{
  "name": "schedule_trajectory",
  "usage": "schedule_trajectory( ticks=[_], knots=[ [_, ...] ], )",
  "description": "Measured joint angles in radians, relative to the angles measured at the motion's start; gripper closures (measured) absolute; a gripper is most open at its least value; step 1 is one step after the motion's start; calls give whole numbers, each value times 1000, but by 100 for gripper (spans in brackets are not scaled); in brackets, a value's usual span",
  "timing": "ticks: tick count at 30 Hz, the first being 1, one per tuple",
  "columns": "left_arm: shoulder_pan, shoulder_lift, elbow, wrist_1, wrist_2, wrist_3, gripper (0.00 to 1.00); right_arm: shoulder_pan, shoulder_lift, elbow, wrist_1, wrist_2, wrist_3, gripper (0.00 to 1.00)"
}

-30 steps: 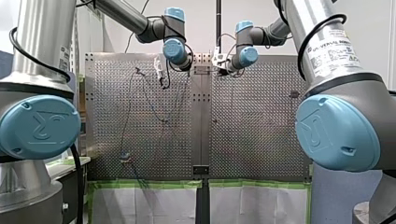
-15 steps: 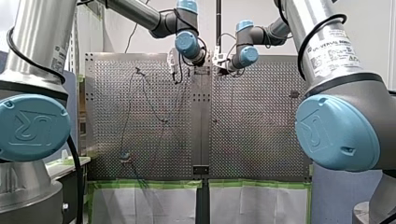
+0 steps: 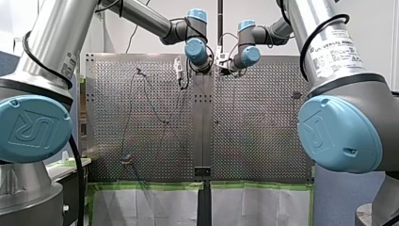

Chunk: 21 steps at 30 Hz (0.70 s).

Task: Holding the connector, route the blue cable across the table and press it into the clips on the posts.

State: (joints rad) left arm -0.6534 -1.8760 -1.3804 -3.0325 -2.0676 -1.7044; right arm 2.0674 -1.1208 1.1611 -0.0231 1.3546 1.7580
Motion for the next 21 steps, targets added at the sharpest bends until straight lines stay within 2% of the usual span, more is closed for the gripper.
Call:
schedule_trajectory(
  ticks=[7,12,16,21],
  knots=[
    [12,-25,55,3,11,0,0,0,0,0,0,-1,0,100],
    [37,-28,96,-4,26,-1,0,1,1,0,0,-1,1,100],
    [56,-28,107,-20,44,-2,0,1,1,0,0,-2,2,100],
    [58,-28,109,-48,53,-3,0,1,1,1,0,-2,2,100]
  ],
)
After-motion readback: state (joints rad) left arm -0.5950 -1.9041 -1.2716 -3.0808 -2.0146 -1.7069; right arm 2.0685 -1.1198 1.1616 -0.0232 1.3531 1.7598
